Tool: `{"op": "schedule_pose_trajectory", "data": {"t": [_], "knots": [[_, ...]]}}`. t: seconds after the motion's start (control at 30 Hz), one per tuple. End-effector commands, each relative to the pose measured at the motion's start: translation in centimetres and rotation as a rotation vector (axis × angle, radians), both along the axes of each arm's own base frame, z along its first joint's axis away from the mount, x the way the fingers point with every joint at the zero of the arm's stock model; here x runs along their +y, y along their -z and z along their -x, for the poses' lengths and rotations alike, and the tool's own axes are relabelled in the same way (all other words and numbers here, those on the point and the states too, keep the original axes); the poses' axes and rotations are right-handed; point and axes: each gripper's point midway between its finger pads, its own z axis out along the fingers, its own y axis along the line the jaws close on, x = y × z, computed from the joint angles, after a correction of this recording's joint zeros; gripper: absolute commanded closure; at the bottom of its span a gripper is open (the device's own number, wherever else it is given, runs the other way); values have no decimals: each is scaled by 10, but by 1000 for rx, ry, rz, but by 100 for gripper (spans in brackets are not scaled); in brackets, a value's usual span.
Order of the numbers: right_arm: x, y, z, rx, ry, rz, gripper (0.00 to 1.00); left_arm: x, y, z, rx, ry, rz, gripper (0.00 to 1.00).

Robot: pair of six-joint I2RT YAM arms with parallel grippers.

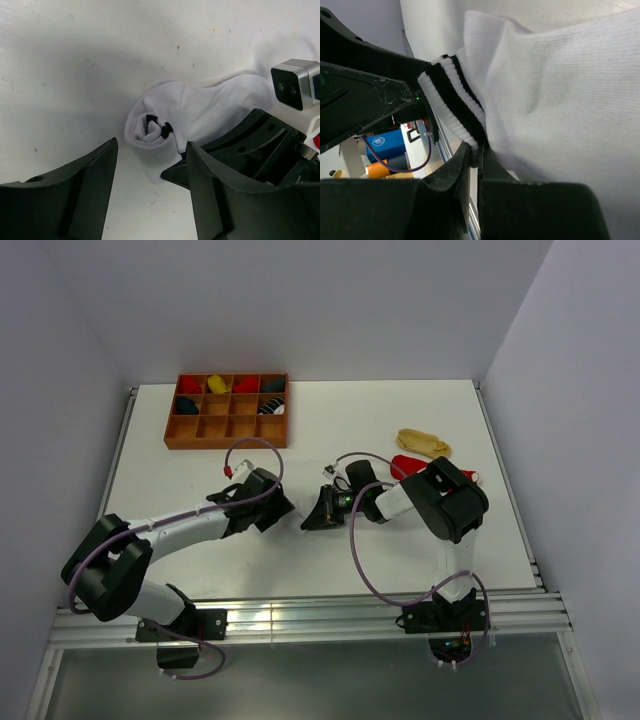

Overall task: Roll the socks
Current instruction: Roll the sock at the center of the board.

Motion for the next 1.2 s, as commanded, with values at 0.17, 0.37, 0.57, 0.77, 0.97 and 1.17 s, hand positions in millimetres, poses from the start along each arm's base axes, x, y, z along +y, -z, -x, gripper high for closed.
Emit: {"op": "schedule_pose_trajectory", "data": {"t": [0.17,0.37,0.57,0.77,0.97,1.17], "knots": [[-19,42,7,104,66,130,100,-12,15,0,32,41,-7,45],[-20,40,4,88,67,136,100,-11,33,8,89,65,-52,58],[-20,32,-4,26,68,143,100,-12,41,11,116,95,-98,83],[-27,4,-16,-120,76,185,82,-11,44,10,122,123,-170,100],[-49,-30,-45,-295,184,326,67,-11,49,12,141,138,-199,100],[-82,-18,-76,-316,320,542,66,-14,42,9,122,153,-208,100]]}}
